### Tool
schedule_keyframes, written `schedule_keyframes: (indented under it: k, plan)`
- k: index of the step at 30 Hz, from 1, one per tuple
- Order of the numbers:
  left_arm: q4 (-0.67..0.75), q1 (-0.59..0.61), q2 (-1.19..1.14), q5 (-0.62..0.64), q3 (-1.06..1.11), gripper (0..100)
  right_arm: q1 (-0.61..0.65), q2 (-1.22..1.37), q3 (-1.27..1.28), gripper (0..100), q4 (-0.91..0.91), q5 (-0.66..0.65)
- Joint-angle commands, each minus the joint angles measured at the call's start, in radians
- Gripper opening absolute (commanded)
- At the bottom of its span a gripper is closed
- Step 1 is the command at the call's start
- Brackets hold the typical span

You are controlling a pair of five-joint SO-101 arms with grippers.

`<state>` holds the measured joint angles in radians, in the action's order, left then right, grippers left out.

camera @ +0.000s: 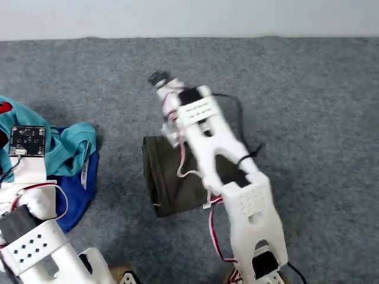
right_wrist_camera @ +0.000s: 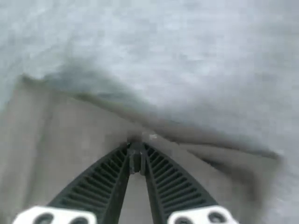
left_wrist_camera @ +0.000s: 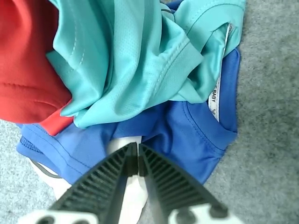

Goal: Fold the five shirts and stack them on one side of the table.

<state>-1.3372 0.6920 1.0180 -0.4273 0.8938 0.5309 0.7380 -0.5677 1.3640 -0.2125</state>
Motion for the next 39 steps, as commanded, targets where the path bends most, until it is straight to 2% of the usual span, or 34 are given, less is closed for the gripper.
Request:
schedule_keyframes:
  k: [1,9,18,26,29,34,39]
  plan:
    - [0.018,0.003,0.020,0.005,-0.005,2,0.079,0.018,-0.058,1.1,-0.013,-0.008]
    - [0.018,0.003,0.020,0.005,-0.005,2,0.102,-0.076,-0.172,0.9,0.062,-0.008]
    - [0.018,0.003,0.020,0.005,-0.005,2,0.016,-0.222,-0.218,0.9,0.427,0.000]
    - [0.018,0.003,0.020,0.003,-0.010,2,-0.041,-0.433,0.023,1.3,0.435,0.054]
    - [0.017,0.003,0.020,0.003,-0.010,2,-0.042,-0.545,0.206,8.2,0.435,0.075]
    - [0.017,0.003,0.020,0.003,-0.007,2,-0.051,-0.616,0.422,26.7,0.429,0.276]
    - [0.020,0.003,0.020,0.003,-0.007,2,-0.059,-0.544,0.506,30.0,0.375,0.299]
